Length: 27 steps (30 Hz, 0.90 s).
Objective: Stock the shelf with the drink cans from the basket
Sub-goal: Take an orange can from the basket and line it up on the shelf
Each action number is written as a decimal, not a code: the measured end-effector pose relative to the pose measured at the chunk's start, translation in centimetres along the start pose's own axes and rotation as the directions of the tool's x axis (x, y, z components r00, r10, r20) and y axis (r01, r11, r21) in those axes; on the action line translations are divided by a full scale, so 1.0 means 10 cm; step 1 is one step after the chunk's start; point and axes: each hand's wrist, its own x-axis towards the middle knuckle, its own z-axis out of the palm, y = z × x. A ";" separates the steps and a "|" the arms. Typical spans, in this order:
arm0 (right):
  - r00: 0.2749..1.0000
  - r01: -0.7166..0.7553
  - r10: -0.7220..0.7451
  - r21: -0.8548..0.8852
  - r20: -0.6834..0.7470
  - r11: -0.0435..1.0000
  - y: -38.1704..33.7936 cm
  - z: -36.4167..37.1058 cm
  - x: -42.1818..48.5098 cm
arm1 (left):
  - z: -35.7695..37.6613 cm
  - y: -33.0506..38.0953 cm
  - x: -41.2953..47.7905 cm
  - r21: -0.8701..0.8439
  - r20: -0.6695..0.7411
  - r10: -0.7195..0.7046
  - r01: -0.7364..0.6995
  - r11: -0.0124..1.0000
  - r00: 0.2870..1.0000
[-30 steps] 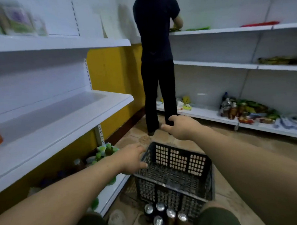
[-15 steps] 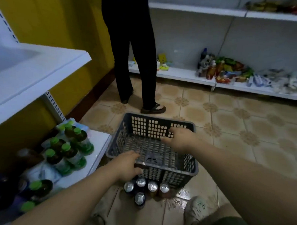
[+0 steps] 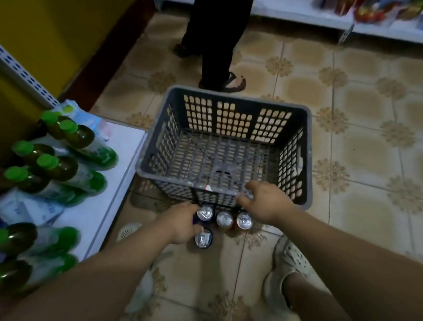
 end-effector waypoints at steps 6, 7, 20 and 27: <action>0.997 -0.034 0.031 0.027 0.075 0.999 0.29 0.73 0.08 | 0.61 -0.05 0.25 -0.043 0.031 0.047 -0.046 0.998 0.998; 0.996 -0.051 0.048 0.038 0.081 0.998 0.35 0.84 0.10 | 0.71 -0.04 0.29 -0.047 0.037 0.062 -0.060 0.997 0.997; 0.984 -0.176 0.173 0.097 0.035 0.980 0.73 1.92 0.95 | 1.39 -0.16 1.15 -0.093 -0.062 0.088 -0.094 0.991 0.994; 0.987 -0.114 0.124 0.099 -0.099 0.989 0.77 1.89 0.70 | 1.39 -0.13 1.05 -0.123 -0.074 0.075 -0.084 0.989 0.994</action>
